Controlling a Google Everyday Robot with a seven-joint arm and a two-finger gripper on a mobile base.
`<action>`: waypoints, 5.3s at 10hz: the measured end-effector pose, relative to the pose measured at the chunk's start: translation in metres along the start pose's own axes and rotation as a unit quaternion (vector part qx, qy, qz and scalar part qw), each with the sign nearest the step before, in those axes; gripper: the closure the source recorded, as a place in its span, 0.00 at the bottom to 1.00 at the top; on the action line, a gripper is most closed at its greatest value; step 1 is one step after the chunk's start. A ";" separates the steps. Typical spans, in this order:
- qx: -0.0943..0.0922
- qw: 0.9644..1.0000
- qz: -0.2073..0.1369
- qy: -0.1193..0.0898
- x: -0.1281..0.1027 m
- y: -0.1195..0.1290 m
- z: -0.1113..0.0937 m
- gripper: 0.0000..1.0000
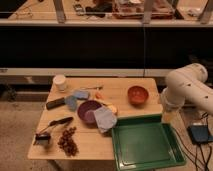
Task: Wipe table surface with sponge
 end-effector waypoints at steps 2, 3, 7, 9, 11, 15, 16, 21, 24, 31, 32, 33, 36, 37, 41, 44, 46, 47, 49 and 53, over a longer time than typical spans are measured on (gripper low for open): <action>0.000 1.000 0.000 0.000 0.000 0.000 0.000 0.35; 0.000 1.000 0.000 0.000 0.000 0.000 0.000 0.35; 0.000 1.000 0.000 0.000 0.000 0.000 0.000 0.35; 0.000 1.000 0.000 0.000 0.000 0.000 0.000 0.35; 0.000 1.000 0.000 0.000 0.000 0.000 0.000 0.35; 0.000 1.000 0.000 0.000 0.000 0.000 0.000 0.35; 0.002 1.000 0.000 -0.005 -0.001 -0.002 -0.001 0.35; 0.050 0.994 -0.007 -0.098 -0.058 -0.072 -0.068 0.35; 0.101 0.978 -0.019 -0.183 -0.127 -0.114 -0.139 0.35; 0.110 0.970 -0.031 -0.216 -0.155 -0.123 -0.158 0.35; 0.110 0.970 -0.030 -0.216 -0.155 -0.122 -0.158 0.35; 0.112 0.968 -0.034 -0.221 -0.158 -0.121 -0.158 0.35; 0.128 0.958 -0.069 -0.248 -0.188 -0.112 -0.164 0.35; 0.135 0.954 -0.080 -0.254 -0.209 -0.107 -0.164 0.35; 0.150 0.945 -0.123 -0.264 -0.302 -0.095 -0.155 0.35; 0.148 0.945 -0.156 -0.248 -0.363 -0.107 -0.128 0.35; 0.144 0.949 -0.161 -0.231 -0.383 -0.138 -0.111 0.35; 0.147 0.951 -0.161 -0.219 -0.386 -0.155 -0.104 0.35; 0.151 0.956 -0.167 -0.187 -0.403 -0.194 -0.079 0.35; 0.137 0.961 -0.194 -0.141 -0.432 -0.210 -0.020 0.35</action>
